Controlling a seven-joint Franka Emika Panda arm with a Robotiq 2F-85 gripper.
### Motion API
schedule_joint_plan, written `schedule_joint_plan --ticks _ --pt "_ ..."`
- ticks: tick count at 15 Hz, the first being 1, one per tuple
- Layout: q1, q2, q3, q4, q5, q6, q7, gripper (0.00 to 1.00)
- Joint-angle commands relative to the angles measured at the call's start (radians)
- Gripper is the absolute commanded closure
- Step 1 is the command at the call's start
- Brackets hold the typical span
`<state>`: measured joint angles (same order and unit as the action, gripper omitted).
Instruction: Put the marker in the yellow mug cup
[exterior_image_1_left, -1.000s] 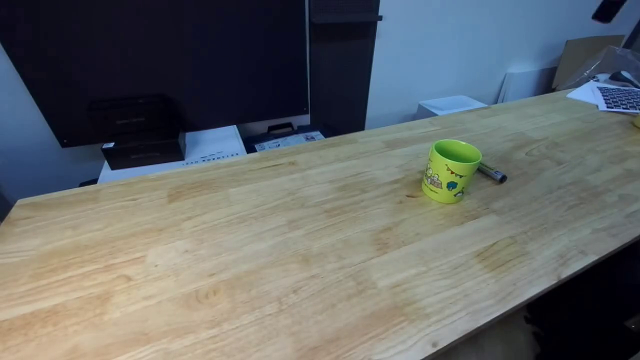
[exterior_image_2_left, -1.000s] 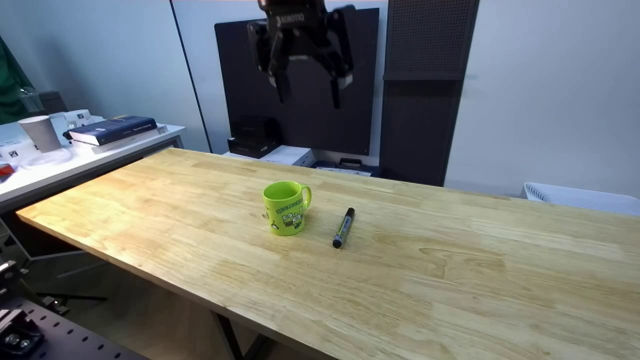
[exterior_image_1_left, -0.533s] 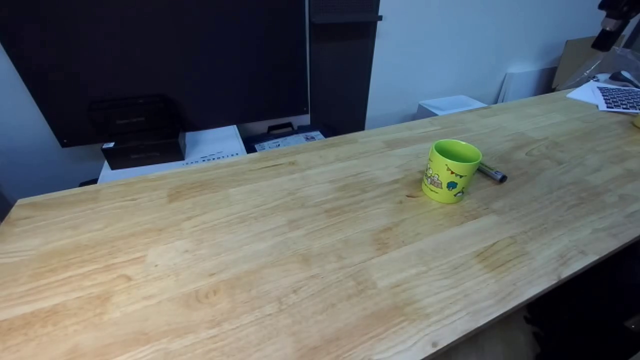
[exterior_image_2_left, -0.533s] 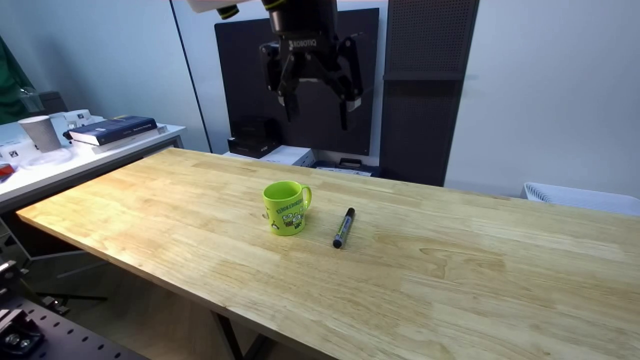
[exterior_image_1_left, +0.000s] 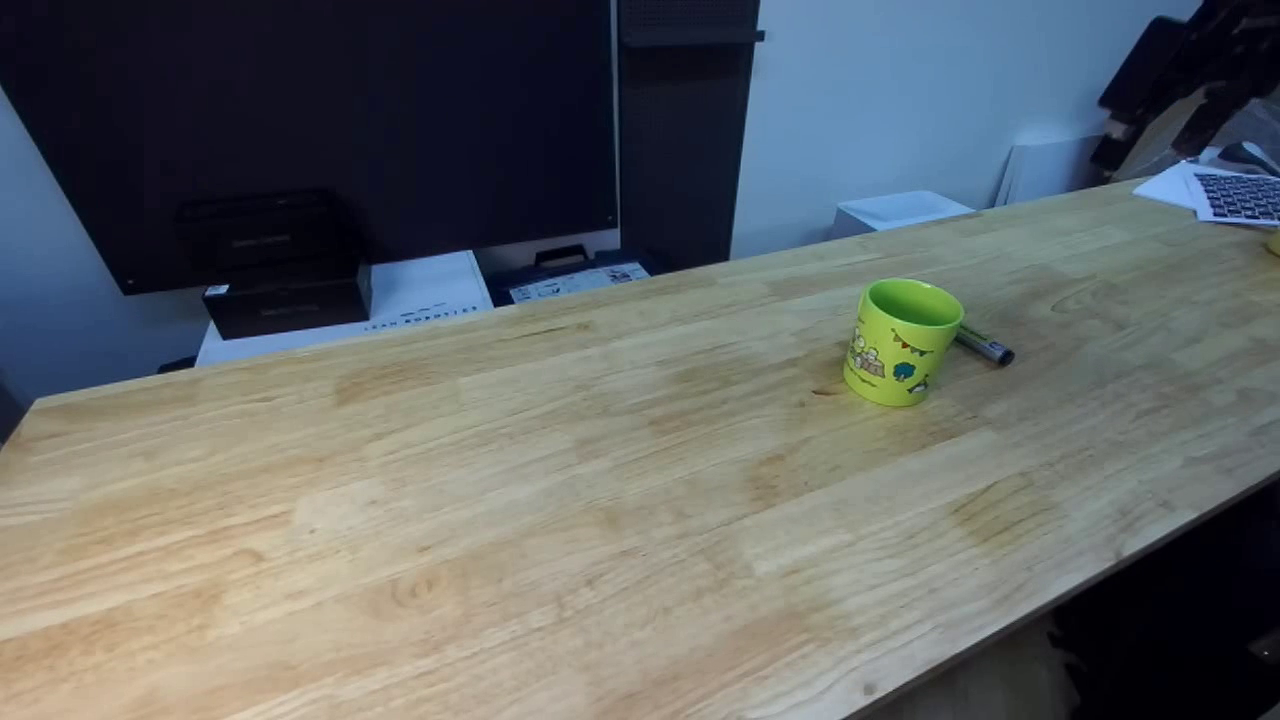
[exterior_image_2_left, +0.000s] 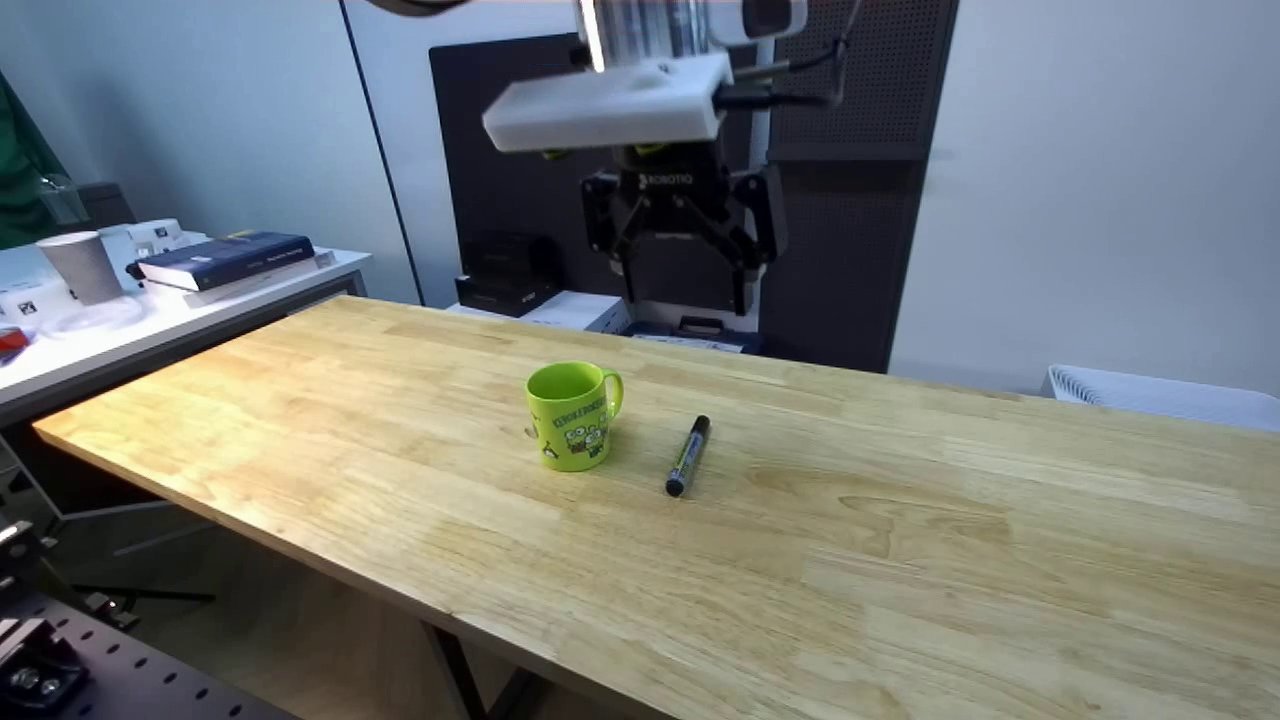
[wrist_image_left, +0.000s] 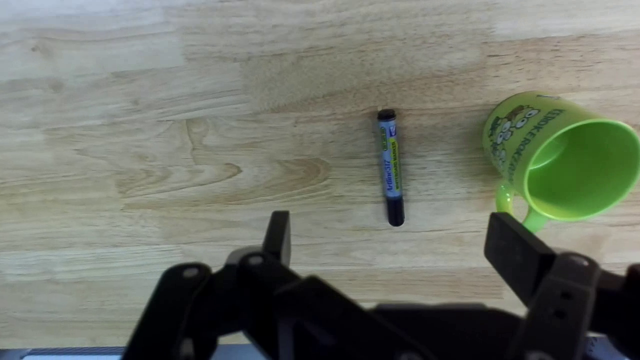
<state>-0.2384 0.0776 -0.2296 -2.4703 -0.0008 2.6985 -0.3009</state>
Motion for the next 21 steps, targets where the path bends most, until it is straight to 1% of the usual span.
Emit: schedule_joint_plan --ticks 1,2,3,4,5,7,8,9,12,16,21 --pt "-0.025 0.222 0.041 0.164 0.080 0.011 -0.099 0.00" --pt "-0.027 0.267 0.040 0.201 0.051 -0.010 -0.070 0.00" --pt "-0.027 0.163 0.040 0.101 0.039 0.014 -0.058 0.00" --pt "-0.031 0.200 0.046 0.123 0.036 0.018 -0.056 0.00" --pt "-0.032 0.212 0.048 0.125 0.034 0.022 -0.056 0.00" --pt "-0.032 0.200 0.047 0.118 0.035 0.021 -0.056 0.00" --pt "-0.019 0.212 0.040 0.122 0.012 0.026 -0.039 0.00" --pt "-0.024 0.223 0.054 0.124 0.019 0.027 -0.056 0.00" --pt "-0.032 0.285 0.102 0.154 0.045 0.042 -0.086 0.00" --pt "-0.047 0.381 0.154 0.211 0.051 0.040 -0.094 0.00" --pt "-0.100 0.472 0.183 0.272 0.045 0.028 -0.118 0.00"
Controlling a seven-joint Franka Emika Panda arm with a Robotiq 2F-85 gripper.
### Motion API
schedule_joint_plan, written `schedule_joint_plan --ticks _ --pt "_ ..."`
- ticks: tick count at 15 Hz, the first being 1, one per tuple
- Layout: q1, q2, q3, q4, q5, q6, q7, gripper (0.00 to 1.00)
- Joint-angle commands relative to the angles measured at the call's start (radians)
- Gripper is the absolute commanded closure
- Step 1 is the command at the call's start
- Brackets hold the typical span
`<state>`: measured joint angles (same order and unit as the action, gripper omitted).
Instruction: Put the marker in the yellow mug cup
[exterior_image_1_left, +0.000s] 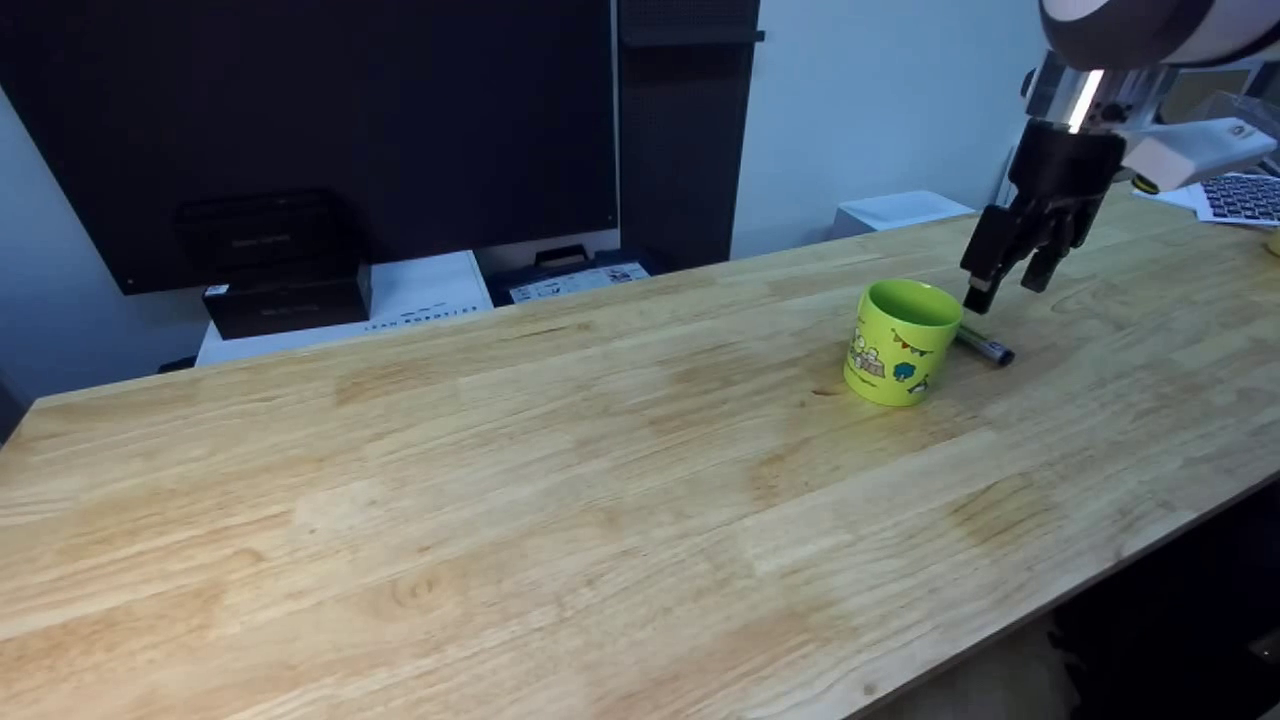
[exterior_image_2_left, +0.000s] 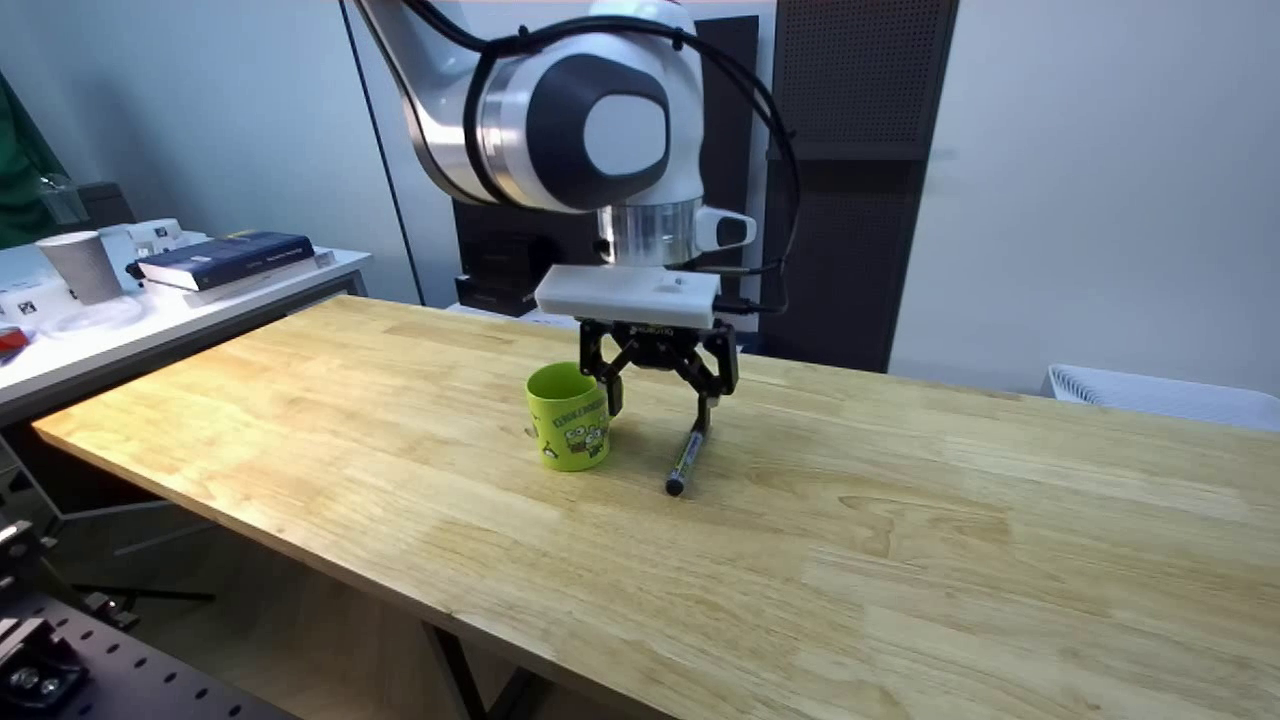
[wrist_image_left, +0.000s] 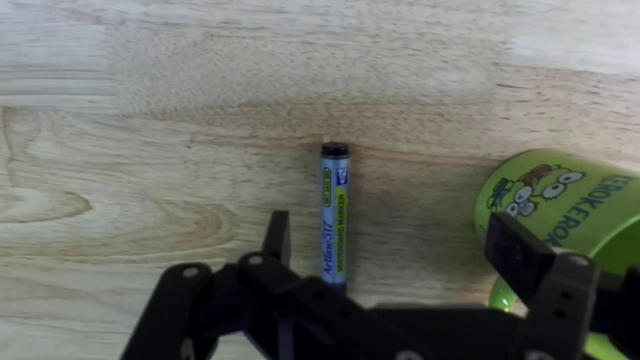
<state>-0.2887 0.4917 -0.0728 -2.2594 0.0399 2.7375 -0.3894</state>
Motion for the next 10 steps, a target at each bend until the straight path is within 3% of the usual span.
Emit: schedule_joint_plan --ticks 1,8,10 --pt "-0.062 0.075 0.028 0.075 0.002 -0.015 -0.036 0.00" --pt "-0.109 0.168 0.036 0.166 -0.013 -0.048 -0.056 0.00" --pt "-0.092 0.185 0.022 0.190 -0.030 -0.046 -0.040 0.25"
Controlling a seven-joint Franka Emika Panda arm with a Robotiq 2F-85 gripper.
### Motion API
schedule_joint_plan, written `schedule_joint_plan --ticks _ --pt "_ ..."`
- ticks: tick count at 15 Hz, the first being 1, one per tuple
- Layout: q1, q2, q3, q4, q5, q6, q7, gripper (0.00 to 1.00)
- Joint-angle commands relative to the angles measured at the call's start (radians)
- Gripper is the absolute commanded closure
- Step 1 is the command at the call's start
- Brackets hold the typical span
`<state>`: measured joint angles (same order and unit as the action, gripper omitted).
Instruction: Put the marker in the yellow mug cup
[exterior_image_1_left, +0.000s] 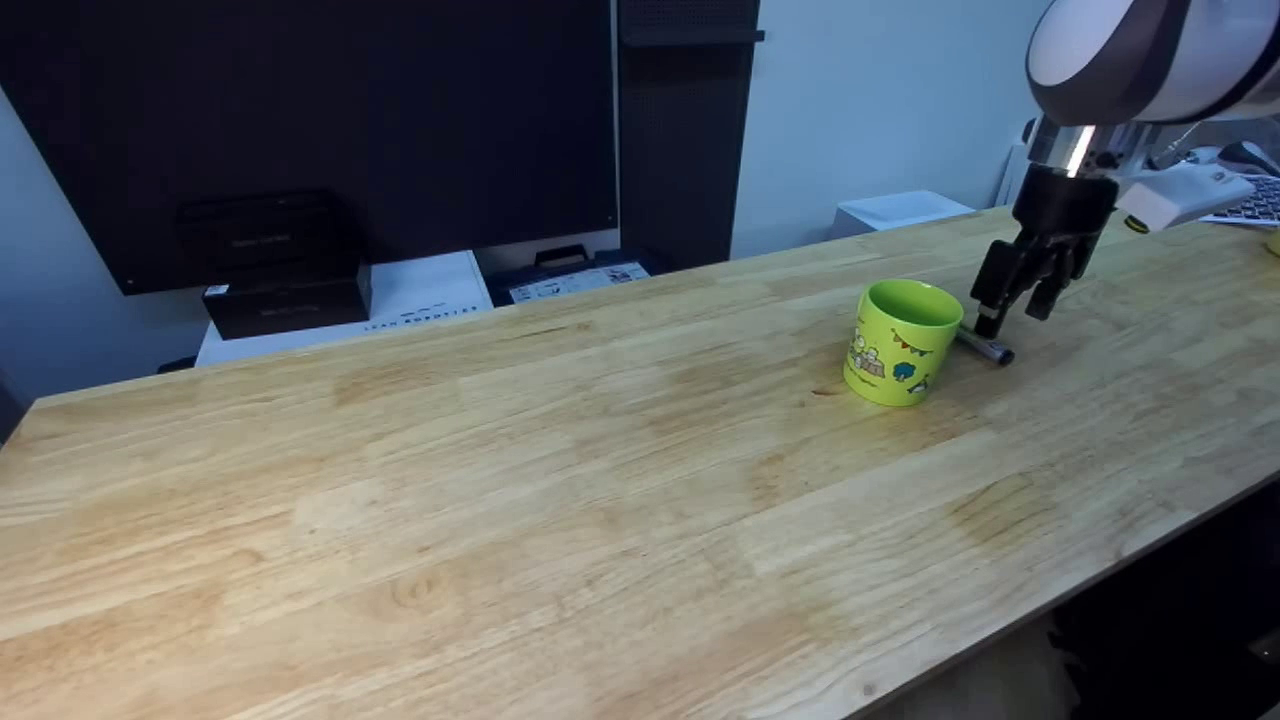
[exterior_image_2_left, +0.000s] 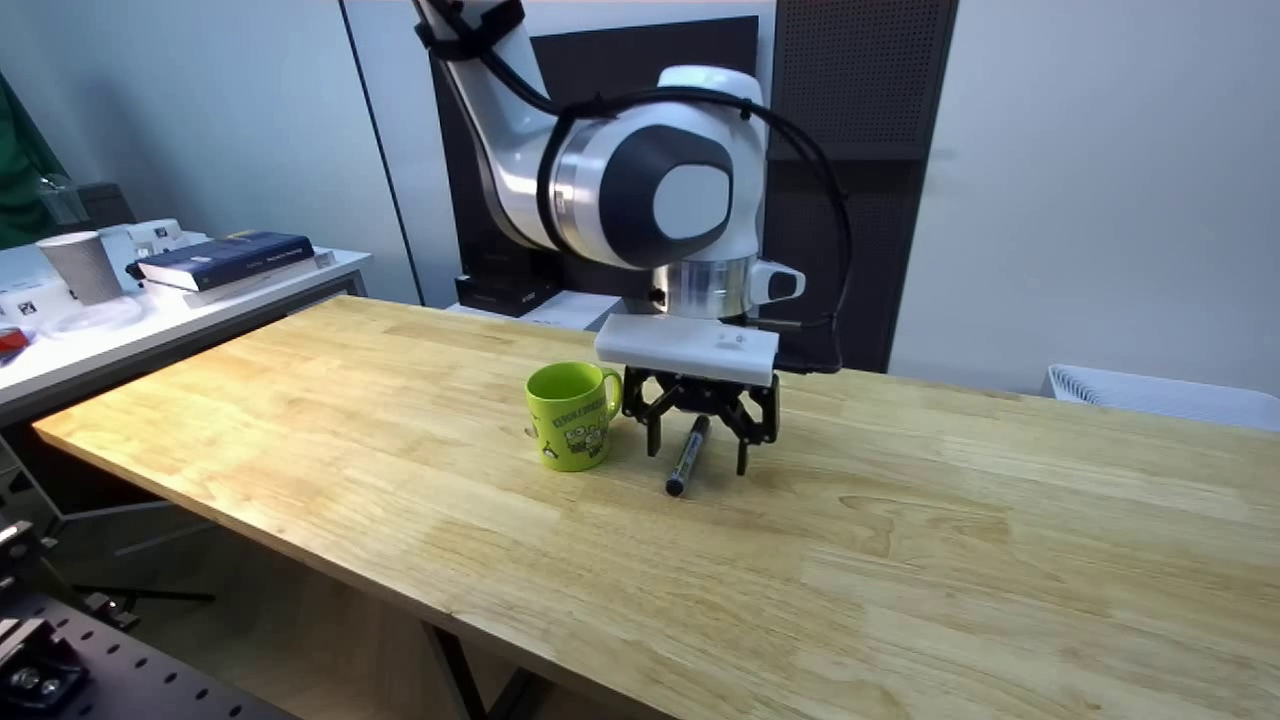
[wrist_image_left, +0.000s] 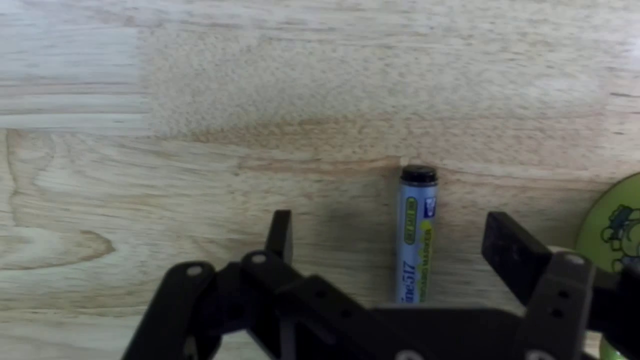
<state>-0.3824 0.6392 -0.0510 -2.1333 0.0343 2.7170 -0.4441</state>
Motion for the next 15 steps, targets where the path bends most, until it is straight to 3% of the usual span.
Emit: schedule_joint_plan --ticks 1,10,11,12,15 --pt "0.013 0.047 -0.007 0.077 -0.035 -0.024 0.024 0.33" --pt "0.049 0.109 -0.012 0.163 -0.087 -0.042 0.035 0.95" --pt "0.050 0.111 -0.012 0.167 -0.089 -0.045 0.034 0.99" --pt "0.050 0.110 -0.011 0.171 -0.091 -0.050 0.033 0.95" --pt "0.045 0.093 -0.006 0.155 -0.089 -0.047 0.028 0.95"
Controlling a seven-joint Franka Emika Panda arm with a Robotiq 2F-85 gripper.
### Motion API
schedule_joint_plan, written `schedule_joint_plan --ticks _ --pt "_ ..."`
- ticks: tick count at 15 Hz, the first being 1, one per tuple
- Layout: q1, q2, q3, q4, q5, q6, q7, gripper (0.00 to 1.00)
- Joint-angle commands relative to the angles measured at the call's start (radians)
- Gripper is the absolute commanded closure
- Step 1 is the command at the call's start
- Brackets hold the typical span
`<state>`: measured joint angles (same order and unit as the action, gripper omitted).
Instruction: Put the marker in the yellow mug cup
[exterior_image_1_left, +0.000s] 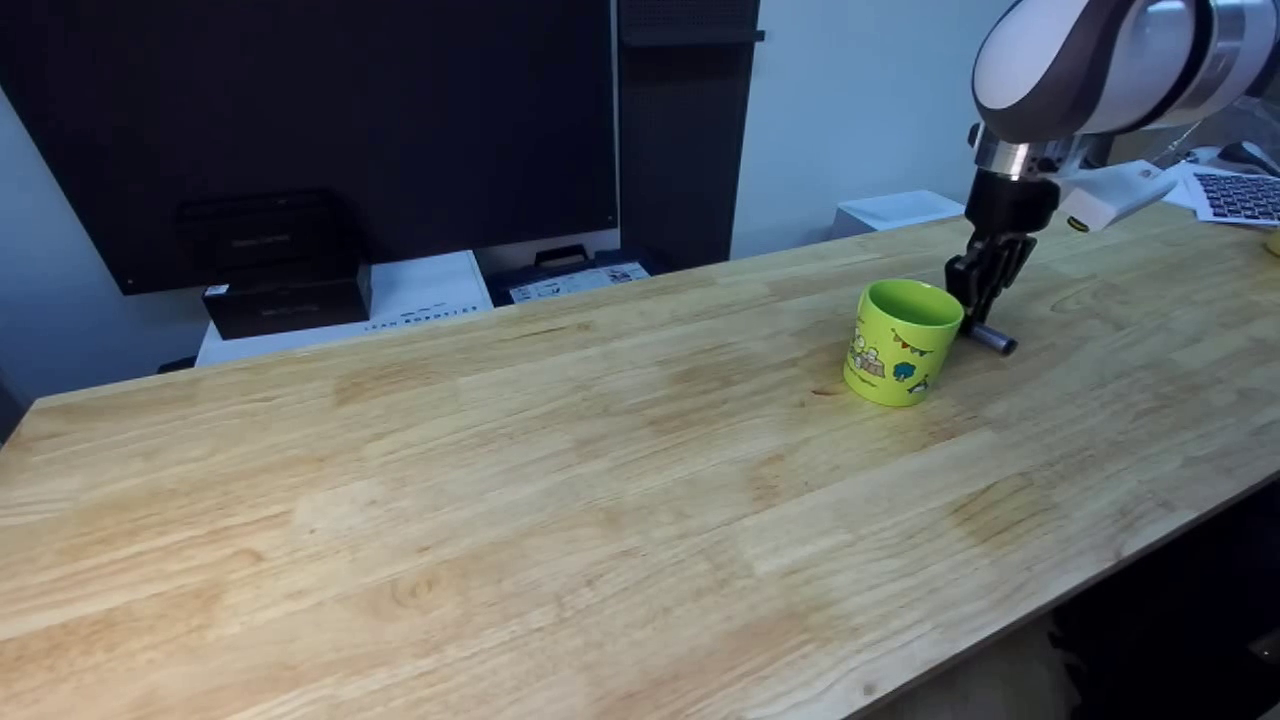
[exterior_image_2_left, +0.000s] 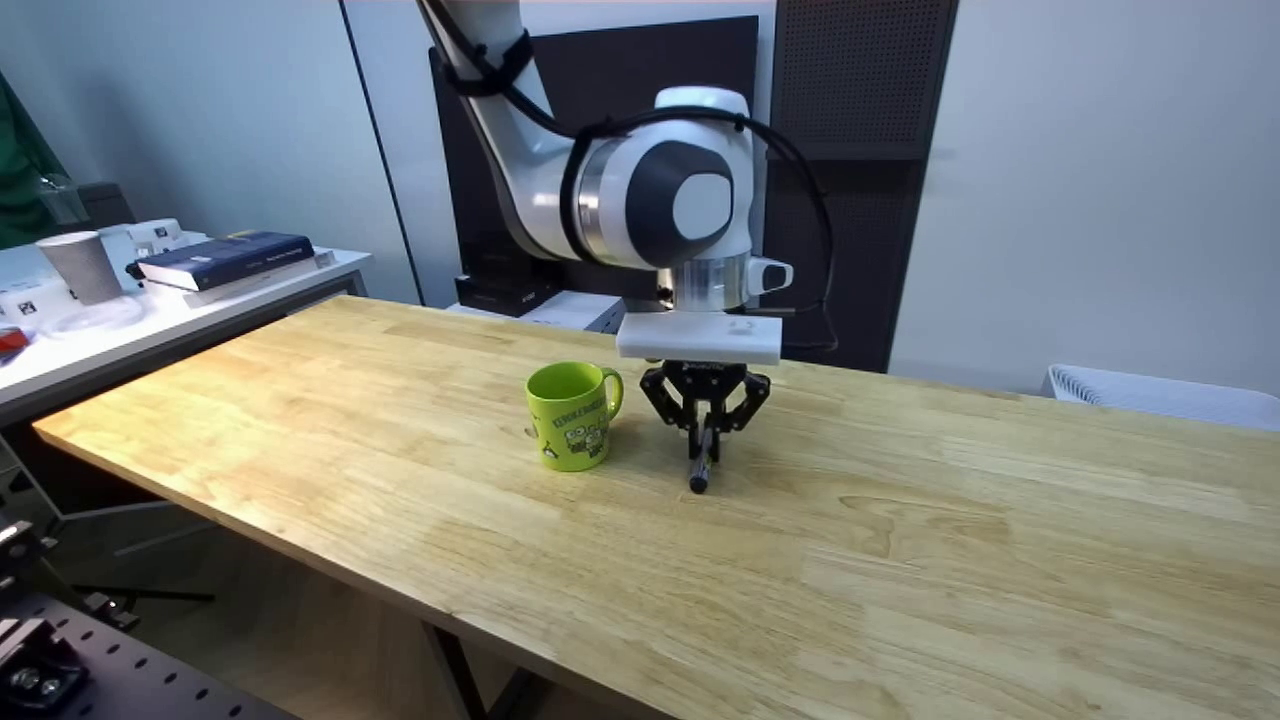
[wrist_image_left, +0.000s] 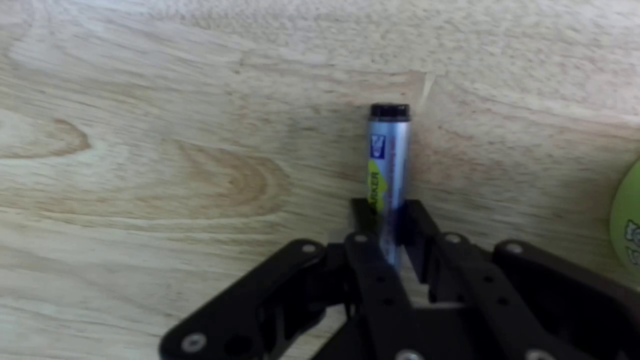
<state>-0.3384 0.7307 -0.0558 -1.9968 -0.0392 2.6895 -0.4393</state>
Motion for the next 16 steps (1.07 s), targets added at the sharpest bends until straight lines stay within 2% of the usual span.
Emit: schedule_joint_plan --ticks 1,6,8,11,16 --pt "-0.001 -0.024 0.003 0.000 -0.014 -0.019 0.017 0.95" --pt "0.059 -0.181 -0.033 -0.087 -0.055 -0.043 0.057 0.95" --pt "0.097 -0.267 -0.046 -0.121 -0.075 -0.106 0.086 0.95" --pt "0.141 -0.379 -0.039 -0.128 -0.084 -0.324 0.111 0.95" --pt "0.190 -0.515 0.014 -0.095 -0.008 -0.797 0.060 0.95"
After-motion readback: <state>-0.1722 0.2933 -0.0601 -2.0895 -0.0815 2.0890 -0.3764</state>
